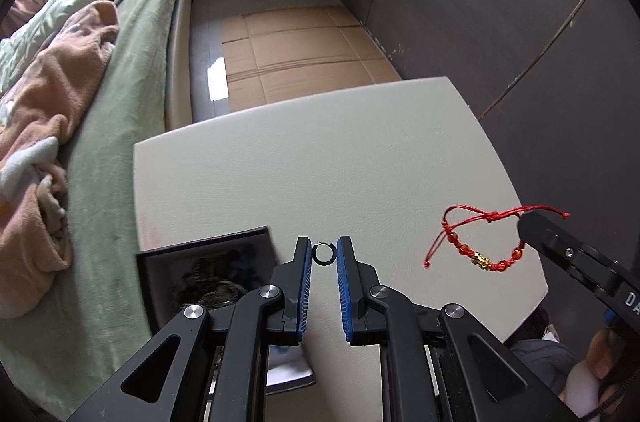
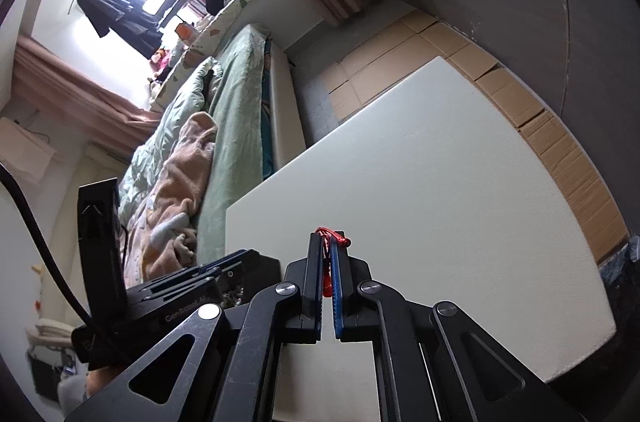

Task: Organize jewelry
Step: 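Drop the silver ring into the box with the left gripper while the right gripper lowers the red bracelet in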

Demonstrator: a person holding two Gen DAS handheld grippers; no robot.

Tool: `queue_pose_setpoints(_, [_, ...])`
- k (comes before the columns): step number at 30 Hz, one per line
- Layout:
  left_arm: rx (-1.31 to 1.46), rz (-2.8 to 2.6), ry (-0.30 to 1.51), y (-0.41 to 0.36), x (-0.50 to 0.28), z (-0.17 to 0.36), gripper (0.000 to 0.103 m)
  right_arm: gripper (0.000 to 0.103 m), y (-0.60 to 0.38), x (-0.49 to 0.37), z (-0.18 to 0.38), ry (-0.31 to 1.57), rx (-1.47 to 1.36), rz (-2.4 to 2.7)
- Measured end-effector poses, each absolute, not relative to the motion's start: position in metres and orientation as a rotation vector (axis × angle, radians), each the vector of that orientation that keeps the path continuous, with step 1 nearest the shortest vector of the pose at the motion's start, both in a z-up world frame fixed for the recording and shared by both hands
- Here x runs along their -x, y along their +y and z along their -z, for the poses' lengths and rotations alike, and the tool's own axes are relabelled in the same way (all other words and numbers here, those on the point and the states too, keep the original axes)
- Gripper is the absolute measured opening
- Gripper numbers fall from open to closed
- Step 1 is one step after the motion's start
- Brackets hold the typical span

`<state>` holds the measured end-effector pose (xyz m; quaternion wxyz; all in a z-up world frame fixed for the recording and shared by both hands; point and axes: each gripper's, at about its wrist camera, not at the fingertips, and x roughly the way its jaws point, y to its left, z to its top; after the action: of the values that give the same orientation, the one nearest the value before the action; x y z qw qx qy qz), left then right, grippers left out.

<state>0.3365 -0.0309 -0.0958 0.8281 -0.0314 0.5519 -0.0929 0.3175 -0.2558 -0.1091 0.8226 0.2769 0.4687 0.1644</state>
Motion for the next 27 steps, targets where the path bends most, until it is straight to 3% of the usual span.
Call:
queue_pose_setpoints(23, [0.246,0.276,1.189,0.041,-0.282,0.084,0.015,0.005,-0.16,-0.298,0.082,0.967,-0.526,-0.501])
queue_pose_setpoints(24, [0.262,0.277,1.185,0.047,-0.28,0.082,0.023,0.005,-0.157,-0.298,0.082,0.967,-0.521,-0.503])
queue_pose_setpoints(25, [0.269,0.276,1.18,0.05,-0.278,0.08,0.038,0.005,-0.156,-0.298,0.083,0.971,-0.52,-0.504])
queue_pose_setpoints(27, [0.275,0.263,1.155,0.059,-0.273,0.073,0.059,0.005,-0.15,-0.3,0.086,0.982,-0.523,-0.519])
